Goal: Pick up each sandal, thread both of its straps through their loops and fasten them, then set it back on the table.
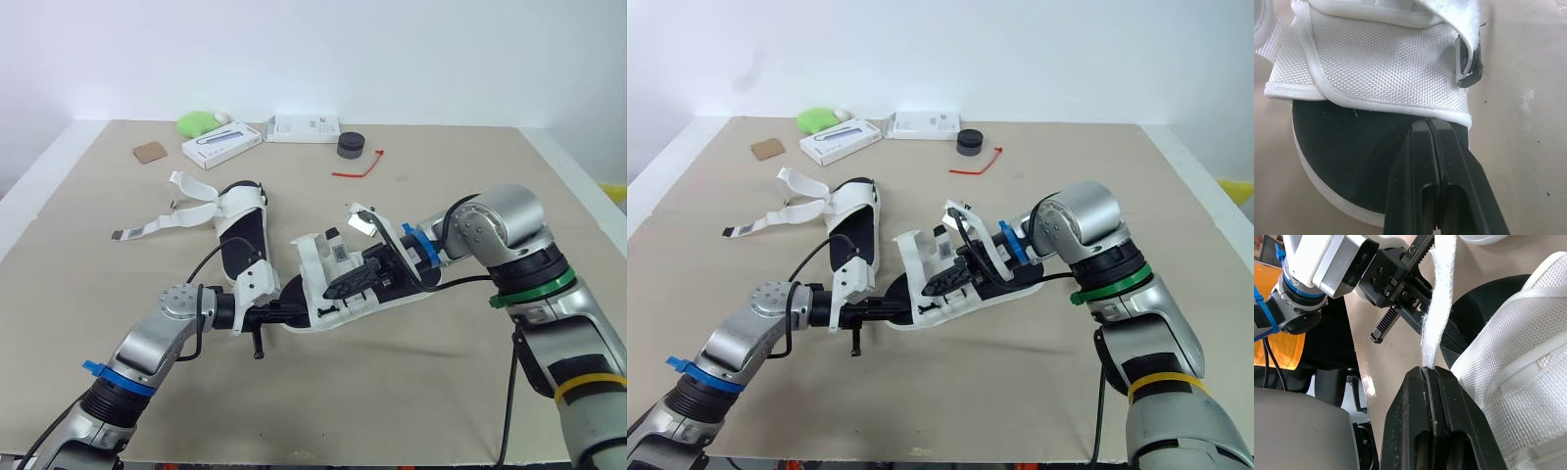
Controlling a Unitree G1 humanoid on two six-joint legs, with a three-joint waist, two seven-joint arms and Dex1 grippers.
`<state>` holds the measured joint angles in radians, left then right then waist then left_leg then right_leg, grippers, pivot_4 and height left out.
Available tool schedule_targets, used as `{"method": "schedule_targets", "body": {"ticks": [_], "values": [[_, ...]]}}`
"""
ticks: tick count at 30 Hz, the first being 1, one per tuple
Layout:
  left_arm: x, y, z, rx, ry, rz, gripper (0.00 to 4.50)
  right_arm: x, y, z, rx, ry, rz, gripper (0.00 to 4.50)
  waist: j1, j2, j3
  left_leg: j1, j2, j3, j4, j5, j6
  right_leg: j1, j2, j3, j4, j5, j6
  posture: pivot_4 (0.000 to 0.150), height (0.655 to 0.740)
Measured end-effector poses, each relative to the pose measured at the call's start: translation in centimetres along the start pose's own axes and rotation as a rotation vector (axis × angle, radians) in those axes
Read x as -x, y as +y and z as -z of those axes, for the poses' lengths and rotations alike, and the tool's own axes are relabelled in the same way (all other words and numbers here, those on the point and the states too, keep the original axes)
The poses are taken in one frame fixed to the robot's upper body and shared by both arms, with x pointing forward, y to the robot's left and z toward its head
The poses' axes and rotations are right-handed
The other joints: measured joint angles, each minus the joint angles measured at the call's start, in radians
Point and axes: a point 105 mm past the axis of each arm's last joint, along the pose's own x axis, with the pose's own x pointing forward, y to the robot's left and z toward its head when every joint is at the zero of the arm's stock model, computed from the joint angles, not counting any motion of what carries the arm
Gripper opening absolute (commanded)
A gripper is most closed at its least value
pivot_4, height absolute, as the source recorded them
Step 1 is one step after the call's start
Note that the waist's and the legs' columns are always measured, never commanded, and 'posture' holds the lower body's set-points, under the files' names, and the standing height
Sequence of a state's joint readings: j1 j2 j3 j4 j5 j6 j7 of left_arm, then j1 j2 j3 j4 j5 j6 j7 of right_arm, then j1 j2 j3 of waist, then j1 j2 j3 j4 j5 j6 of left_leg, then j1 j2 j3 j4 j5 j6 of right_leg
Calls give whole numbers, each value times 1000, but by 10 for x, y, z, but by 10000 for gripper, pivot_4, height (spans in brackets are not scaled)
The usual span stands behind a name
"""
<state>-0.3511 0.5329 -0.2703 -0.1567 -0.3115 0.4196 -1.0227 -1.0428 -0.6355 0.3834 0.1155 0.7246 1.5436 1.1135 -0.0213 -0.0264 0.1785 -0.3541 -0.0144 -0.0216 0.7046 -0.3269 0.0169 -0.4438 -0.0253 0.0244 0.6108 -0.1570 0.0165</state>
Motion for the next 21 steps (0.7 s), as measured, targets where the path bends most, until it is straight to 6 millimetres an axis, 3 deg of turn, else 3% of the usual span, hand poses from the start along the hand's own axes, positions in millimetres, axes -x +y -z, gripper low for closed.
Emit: {"method": "schedule_targets", "body": {"ticks": [15,21], "values": [[0,0,0,0,0,-4,0,0,1,2,-20,6,-10,680,0,0,0,0,0,0,0,0,0,0,0,0,0,0,0,1500,7400],[0,0,0,-1,0,-4,0,2,-11,-1,10,-25,38,680,0,0,0,0,0,0,0,0,0,0,0,0,0,0,0,1500,7400]]}}
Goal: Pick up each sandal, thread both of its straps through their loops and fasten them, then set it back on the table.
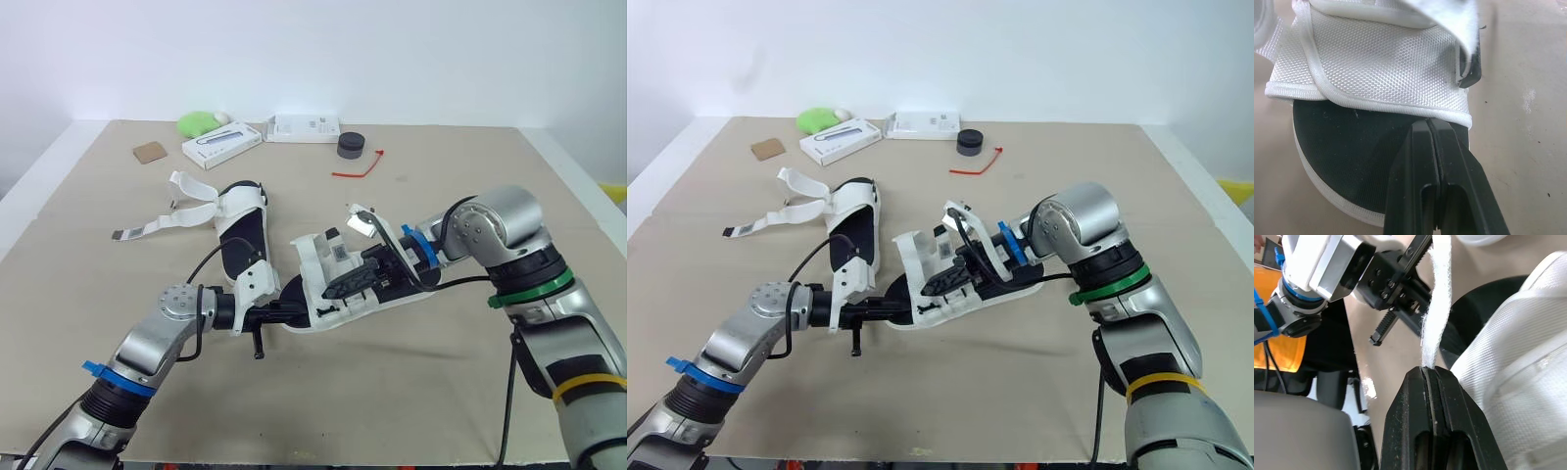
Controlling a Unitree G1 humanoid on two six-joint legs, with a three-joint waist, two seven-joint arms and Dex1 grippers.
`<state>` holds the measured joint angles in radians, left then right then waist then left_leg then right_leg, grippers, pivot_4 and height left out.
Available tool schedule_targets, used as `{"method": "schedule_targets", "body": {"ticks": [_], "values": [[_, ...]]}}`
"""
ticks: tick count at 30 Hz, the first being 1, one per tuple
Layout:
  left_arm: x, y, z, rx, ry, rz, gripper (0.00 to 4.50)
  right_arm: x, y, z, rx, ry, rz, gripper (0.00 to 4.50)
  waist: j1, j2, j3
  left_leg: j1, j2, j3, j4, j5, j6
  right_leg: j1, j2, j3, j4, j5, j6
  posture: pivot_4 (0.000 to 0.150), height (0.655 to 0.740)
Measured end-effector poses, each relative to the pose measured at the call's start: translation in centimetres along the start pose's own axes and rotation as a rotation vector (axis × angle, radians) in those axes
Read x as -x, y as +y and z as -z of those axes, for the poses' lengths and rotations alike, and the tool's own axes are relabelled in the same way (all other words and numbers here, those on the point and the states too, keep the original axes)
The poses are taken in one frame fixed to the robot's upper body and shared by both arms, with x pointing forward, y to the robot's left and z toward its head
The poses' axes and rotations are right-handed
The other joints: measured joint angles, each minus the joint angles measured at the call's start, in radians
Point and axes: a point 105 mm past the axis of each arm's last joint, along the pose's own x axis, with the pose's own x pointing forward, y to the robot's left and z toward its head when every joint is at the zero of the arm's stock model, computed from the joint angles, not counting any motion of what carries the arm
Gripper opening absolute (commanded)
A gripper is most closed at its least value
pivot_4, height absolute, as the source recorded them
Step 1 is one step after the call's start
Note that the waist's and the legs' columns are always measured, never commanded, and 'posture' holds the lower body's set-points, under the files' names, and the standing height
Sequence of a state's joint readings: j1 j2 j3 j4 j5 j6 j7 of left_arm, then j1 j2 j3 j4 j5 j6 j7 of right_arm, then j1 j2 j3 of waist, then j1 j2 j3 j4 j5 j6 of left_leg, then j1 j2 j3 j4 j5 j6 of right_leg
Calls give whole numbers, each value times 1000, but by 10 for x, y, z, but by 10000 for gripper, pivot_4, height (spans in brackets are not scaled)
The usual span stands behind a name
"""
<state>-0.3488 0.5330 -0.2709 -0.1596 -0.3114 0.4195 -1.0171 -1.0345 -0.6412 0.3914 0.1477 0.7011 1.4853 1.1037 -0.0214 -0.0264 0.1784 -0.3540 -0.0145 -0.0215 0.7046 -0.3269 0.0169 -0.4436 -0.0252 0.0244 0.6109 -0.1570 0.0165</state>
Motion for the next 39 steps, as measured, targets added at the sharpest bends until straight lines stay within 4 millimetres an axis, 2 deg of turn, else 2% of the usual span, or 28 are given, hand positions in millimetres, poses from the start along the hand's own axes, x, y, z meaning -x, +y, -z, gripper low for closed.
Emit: {"method": "schedule_targets", "body": {"ticks": [4,11,25,38,39], "values": [[0,0,0,-2,-1,1,0,-1,-13,5,19,10,48,680,0,0,0,0,0,0,0,0,0,0,0,0,0,0,0,1500,7400],[0,-1,0,-1,0,-5,0,-3,-15,4,85,19,48,680,0,0,0,1,0,0,0,0,0,0,0,0,0,0,0,1500,7400],[0,-1,0,-3,-1,-3,0,-2,-1,9,256,70,41,680,0,0,0,0,0,-1,0,0,-1,0,0,-1,0,0,0,1500,7400],[-2,-1,-1,-7,-1,2,0,-2,3,14,418,104,83,680,1,0,0,0,0,-1,0,0,-1,0,-1,-1,0,0,0,1500,7400],[-2,-1,-1,-7,-1,2,0,-2,3,13,419,103,83,3393,1,0,0,0,-1,-1,0,0,-1,0,-1,-1,0,0,0,1500,7400]]}}
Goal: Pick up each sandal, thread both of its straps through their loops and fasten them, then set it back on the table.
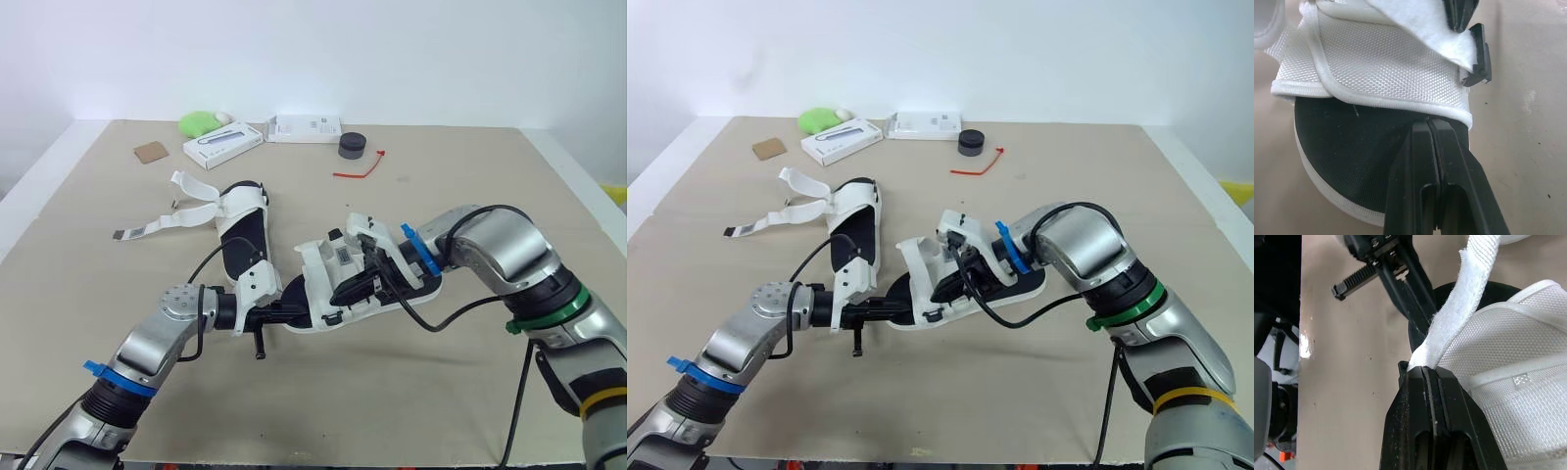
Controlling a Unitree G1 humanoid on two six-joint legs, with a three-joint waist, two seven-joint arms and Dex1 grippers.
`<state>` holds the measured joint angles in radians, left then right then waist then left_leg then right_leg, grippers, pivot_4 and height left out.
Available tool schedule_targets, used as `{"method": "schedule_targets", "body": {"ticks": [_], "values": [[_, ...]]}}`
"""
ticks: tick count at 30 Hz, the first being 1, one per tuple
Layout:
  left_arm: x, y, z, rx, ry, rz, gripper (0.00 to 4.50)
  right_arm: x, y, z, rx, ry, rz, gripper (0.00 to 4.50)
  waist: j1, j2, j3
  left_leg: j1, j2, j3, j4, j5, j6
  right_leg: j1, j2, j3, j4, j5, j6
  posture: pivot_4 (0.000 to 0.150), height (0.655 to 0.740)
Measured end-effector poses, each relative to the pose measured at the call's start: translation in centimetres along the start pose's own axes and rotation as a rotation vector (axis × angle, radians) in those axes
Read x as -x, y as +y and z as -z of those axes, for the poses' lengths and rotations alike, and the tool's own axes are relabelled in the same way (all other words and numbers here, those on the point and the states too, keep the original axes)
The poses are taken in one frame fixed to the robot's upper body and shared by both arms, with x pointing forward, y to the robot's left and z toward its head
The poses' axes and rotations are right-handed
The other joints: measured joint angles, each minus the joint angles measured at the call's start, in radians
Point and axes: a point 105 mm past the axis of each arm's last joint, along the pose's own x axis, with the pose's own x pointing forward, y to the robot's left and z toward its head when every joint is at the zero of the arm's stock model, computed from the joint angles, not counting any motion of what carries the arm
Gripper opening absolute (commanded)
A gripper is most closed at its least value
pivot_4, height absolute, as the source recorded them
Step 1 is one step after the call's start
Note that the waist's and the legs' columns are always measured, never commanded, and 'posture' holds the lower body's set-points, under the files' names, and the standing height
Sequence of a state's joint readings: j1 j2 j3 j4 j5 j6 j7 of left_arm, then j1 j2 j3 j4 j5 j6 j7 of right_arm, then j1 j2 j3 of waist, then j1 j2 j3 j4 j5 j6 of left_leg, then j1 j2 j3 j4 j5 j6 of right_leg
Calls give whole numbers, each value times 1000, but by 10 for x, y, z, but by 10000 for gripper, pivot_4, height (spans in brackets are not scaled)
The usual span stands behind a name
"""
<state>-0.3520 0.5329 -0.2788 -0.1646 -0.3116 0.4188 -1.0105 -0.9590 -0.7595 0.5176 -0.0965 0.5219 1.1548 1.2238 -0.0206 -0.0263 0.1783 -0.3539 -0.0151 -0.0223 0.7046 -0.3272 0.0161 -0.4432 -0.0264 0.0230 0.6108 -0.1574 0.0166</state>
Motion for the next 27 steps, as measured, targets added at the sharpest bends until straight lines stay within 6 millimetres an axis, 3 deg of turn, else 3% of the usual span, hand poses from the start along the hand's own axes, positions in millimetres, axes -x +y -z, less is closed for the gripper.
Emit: {"method": "schedule_targets", "body": {"ticks": [4,10,24,27], "values": [[0,0,0,0,0,0,0,1,1,1,-16,1,-12,16923,0,0,0,0,0,0,0,0,0,0,0,0,0,0,0,1500,7400],[1,2,1,4,2,-7,0,2,-1,-16,-45,-74,-6,44891,0,0,0,0,0,1,0,1,-1,0,0,0,0,0,-1,1500,7400],[1,1,2,3,0,-8,0,-3,-9,-27,-162,-118,-14,44891,0,0,0,0,0,0,0,1,-1,0,0,-1,1,1,-2,1500,7400],[1,1,1,3,0,-9,0,-4,-11,-29,-191,-131,-22,36450,0,0,0,0,0,0,0,1,-1,0,0,-1,1,1,-2,1500,7400]]}}
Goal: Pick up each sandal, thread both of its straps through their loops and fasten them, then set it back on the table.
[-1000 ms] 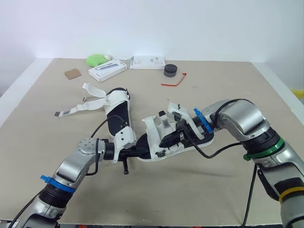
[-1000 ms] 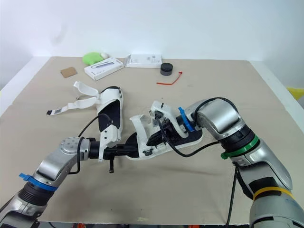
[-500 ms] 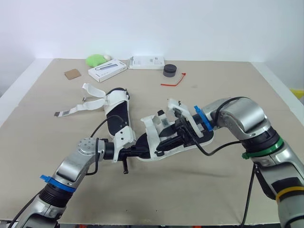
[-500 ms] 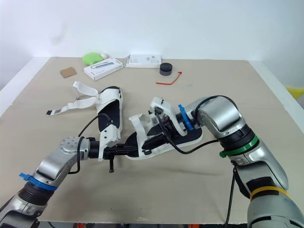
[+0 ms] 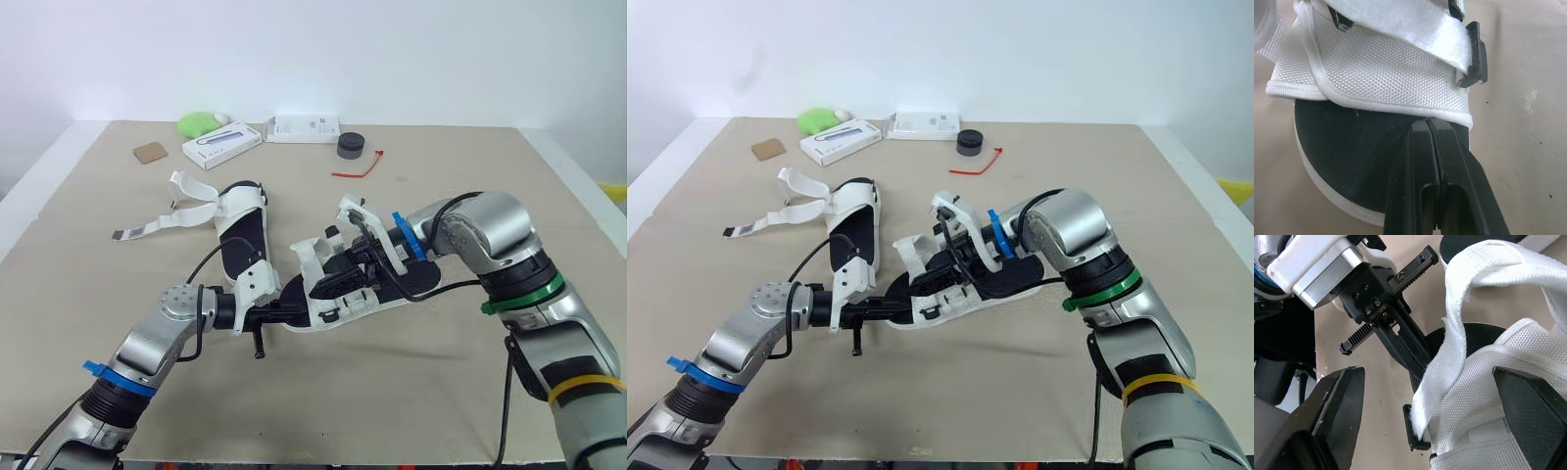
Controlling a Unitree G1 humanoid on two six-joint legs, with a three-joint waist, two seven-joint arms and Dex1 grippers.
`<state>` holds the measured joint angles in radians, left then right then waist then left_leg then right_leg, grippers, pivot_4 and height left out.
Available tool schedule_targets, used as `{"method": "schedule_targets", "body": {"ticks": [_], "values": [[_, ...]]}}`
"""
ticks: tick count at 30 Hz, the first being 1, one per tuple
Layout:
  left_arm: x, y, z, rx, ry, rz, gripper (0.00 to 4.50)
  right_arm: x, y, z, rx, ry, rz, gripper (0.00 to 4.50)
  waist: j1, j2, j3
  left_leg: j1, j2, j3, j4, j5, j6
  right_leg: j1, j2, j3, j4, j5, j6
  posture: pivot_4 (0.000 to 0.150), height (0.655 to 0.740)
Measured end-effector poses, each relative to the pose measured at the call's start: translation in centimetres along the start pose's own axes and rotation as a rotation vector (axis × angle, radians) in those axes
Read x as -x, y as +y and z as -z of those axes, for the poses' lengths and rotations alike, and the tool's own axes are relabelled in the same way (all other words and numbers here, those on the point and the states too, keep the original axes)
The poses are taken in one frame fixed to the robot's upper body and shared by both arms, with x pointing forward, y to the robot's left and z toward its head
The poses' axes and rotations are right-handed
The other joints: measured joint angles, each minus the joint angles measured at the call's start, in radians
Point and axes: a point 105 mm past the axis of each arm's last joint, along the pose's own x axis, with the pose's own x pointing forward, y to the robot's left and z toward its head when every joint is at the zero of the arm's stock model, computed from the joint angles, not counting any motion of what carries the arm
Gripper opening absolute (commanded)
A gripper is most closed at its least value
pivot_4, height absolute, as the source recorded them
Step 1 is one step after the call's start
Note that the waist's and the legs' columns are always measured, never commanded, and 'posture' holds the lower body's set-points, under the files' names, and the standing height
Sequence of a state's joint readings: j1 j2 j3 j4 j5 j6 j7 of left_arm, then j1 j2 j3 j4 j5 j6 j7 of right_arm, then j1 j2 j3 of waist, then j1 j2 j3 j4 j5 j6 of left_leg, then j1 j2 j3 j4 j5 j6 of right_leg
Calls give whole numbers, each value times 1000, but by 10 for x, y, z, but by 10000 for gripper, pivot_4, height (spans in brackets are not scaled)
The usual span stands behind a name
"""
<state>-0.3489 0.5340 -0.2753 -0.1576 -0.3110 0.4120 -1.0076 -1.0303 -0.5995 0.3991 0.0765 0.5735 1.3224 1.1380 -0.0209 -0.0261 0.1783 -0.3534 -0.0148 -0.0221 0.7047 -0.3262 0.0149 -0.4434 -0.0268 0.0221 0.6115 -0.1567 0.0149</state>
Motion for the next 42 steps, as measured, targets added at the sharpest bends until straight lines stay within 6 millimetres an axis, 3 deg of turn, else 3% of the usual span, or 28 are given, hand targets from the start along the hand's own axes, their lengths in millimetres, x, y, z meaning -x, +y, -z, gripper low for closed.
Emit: {"method": "schedule_targets", "body": {"ticks": [1,4,5,6,9,28,35,42], "values": [[0,0,0,0,0,0,0,0,0,0,-4,-3,0,31199,0,0,0,0,0,0,0,0,0,0,0,0,0,0,0,1500,7400],[0,0,0,0,0,0,0,0,-1,-1,-13,-7,1,22281,0,0,0,0,0,0,0,0,0,0,0,0,0,0,0,1500,7400],[0,0,0,0,0,0,0,0,-1,-1,-15,-9,0,16770,0,0,0,0,0,0,0,0,0,0,0,0,0,0,0,1500,7400],[0,0,0,0,0,0,0,-1,-1,-2,-15,-9,-1,14981,0,0,0,0,0,0,0,0,0,0,0,0,0,0,0,1500,7400],[0,0,0,0,0,0,0,-1,-1,-2,-10,-11,-2,649,0,0,0,0,0,0,0,0,0,0,0,0,0,0,0,1500,7400],[-1,-1,0,-1,-2,3,0,2,12,7,47,44,-21,232,0,0,0,0,0,0,0,0,0,0,0,0,0,0,0,1500,7400],[-1,-1,0,-1,-2,3,0,-2,5,12,79,41,30,232,0,0,0,0,0,0,0,0,0,0,0,-1,0,0,0,1500,7400],[-1,0,0,1,-2,2,0,-7,2,4,96,1,48,232,0,0,0,0,0,0,0,0,0,0,0,-1,0,0,0,1500,7400]]}}
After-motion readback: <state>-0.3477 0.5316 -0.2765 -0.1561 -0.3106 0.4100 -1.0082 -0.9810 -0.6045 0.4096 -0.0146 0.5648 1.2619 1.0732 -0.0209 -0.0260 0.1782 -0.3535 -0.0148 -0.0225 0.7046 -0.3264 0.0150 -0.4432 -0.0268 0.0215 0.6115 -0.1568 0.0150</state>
